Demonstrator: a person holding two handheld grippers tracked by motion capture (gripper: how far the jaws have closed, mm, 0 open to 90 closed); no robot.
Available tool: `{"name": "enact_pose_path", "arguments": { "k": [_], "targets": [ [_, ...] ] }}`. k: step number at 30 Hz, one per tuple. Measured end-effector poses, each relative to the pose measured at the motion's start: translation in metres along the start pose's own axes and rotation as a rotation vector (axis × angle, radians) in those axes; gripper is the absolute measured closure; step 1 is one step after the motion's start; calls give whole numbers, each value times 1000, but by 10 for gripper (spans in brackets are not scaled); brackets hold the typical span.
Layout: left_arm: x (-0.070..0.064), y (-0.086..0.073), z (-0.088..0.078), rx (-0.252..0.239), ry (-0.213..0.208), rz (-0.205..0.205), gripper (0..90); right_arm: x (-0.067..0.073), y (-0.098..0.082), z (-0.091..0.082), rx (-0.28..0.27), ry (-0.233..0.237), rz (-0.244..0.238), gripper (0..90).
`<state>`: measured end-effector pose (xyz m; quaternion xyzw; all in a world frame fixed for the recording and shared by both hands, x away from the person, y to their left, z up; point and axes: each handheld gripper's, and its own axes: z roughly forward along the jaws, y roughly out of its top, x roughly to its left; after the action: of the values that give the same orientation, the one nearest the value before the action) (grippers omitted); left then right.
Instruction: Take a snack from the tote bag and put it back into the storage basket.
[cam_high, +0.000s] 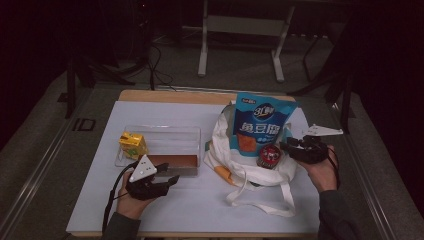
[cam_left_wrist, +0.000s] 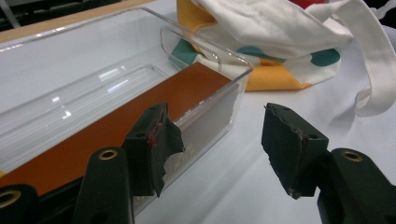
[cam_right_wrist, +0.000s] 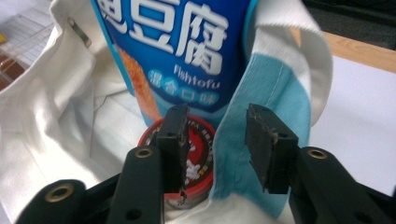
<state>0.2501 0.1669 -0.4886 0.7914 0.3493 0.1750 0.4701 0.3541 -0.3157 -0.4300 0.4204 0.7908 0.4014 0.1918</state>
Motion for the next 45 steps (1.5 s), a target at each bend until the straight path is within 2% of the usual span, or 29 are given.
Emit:
{"name": "enact_pose_path", "arguments": {
  "k": [3, 8, 12, 18, 21, 26, 34, 36, 39, 41, 45],
  "targets": [
    [0, -4, 1, -6, -10, -9, 424, -3, 5, 1, -4, -8, 1, 573],
    [-2, -12, 1, -14, -10, -2, 424, -7, 15, -2, -43, 15, 21, 555],
    [-3, -18, 3, -10, -17, 4, 423, -9, 27, -2, -62, 23, 19, 527],
    [-6, -26, 9, 12, -32, 21, 418, -6, 43, 3, -70, -14, 2, 469],
    [-6, -29, 14, 34, -41, 25, 415, -6, 50, 6, -82, -17, 3, 470],
    [-5, -33, 18, 42, -58, 33, 410, -11, 62, 12, -87, 19, 38, 481],
    [-3, -36, 20, 36, -63, 37, 407, -21, 66, 23, -108, 88, 75, 515],
    [-3, -36, 21, 41, -66, 38, 407, -20, 65, 27, -115, 136, 84, 546],
    [-3, -37, 22, 45, -63, 40, 407, -16, 65, 29, -125, 141, 73, 585],
    [-3, -37, 23, 52, -62, 43, 406, -14, 63, 29, -149, 178, 79, 676],
    [-3, -38, 25, 56, -60, 43, 407, -13, 63, 29, -170, 250, 97, 799]
  ]
}}
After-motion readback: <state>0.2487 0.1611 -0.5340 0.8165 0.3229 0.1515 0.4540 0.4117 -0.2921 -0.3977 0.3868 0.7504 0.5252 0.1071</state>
